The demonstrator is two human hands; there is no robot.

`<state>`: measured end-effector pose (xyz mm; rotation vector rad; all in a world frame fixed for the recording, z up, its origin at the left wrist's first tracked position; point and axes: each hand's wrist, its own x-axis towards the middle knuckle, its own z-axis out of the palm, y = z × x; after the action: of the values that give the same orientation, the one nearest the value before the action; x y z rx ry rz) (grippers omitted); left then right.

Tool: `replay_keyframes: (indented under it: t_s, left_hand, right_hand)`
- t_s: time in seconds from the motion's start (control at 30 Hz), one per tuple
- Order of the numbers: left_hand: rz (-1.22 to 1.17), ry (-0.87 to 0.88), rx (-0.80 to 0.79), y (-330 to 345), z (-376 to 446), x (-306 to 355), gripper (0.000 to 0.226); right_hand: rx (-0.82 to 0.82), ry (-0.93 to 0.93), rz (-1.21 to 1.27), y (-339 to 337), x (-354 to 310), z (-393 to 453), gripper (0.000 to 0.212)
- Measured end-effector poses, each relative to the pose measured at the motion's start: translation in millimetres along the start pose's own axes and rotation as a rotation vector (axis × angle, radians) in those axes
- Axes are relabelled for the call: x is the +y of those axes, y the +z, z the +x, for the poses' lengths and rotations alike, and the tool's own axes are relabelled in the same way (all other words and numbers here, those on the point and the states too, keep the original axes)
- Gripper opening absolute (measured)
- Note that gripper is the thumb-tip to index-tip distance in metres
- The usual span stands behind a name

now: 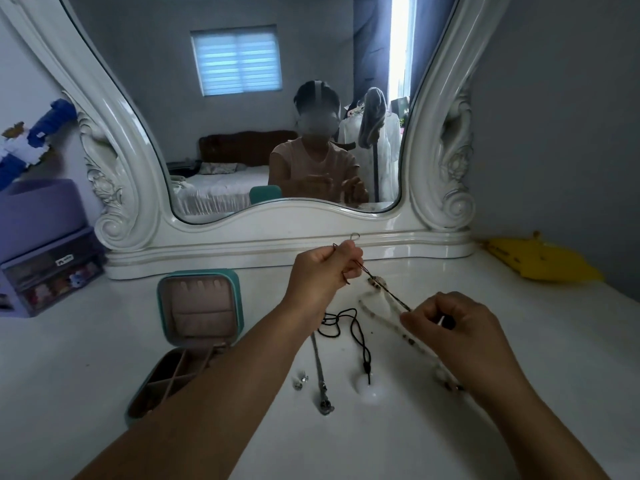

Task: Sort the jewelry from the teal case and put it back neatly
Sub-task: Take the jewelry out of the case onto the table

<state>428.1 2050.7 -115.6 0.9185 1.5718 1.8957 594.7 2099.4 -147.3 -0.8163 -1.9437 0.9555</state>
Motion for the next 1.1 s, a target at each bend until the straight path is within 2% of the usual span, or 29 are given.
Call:
replay_keyframes:
  t_s: [0.1, 0.2, 0.37, 0.47, 0.6, 0.67, 0.7, 0.77, 0.83, 0.9, 0.97, 1.1]
  left_hand:
    - [0.033, -0.036, -0.008, 23.1, 12.0, -12.7, 0.019]
    - [0.225, -0.030, -0.051, 39.8, 23.9, -30.0, 0.020]
    - [0.668, 0.045, -0.114, 44.9, 30.4, -55.3, 0.030]
    - [0.856, 0.049, -0.074, 36.5, 30.9, -65.4, 0.041]
    - [1.037, 0.009, -0.068, 27.8, 31.5, -70.4, 0.039]
    - [1.077, -0.011, -0.039, 24.9, 34.1, -70.7, 0.046]
    - [1.084, -0.022, -0.018, 23.7, 34.9, -70.3, 0.051]
    - [1.093, -0.018, 0.013, 21.0, 37.5, -70.4, 0.053]
    - [1.115, 0.022, 0.051, 18.6, 39.3, -69.1, 0.041]
    - [1.106, 0.052, 0.104, 15.4, 39.3, -67.2, 0.028]
    - [1.053, 0.060, 0.115, 12.8, 38.3, -65.2, 0.028]
    - [0.859, 0.152, -0.002, 12.0, 25.0, -59.1, 0.013]
  right_hand:
    - [0.033, 0.012, -0.067, -20.1, 12.8, 1.1, 0.020]
    - [0.034, 0.007, -0.150, -27.6, 25.9, -0.6, 0.024]
    - [-0.115, 0.001, -0.275, -17.4, 29.7, -16.2, 0.022]
    - [-0.186, -0.085, -0.345, -7.6, 30.6, -21.9, 0.016]
    - [-0.284, -0.110, -0.411, -4.4, 32.3, -21.6, 0.020]
    - [-0.277, -0.074, -0.373, -5.3, 32.8, -18.8, 0.007]
    - [-0.251, -0.059, -0.323, -7.2, 33.7, -16.8, 0.008]
    - [-0.183, 0.011, -0.147, -15.5, 36.2, -11.2, 0.030]
    - [-0.129, 0.067, 0.003, -25.3, 34.3, -4.5, 0.033]
    - [-0.082, 0.080, 0.096, -35.0, 29.1, 2.9, 0.027]
    - [-0.061, 0.083, 0.161, -42.3, 26.3, 8.9, 0.024]
    - [-0.061, 0.080, 0.179, -50.1, 22.0, 16.6, 0.025]
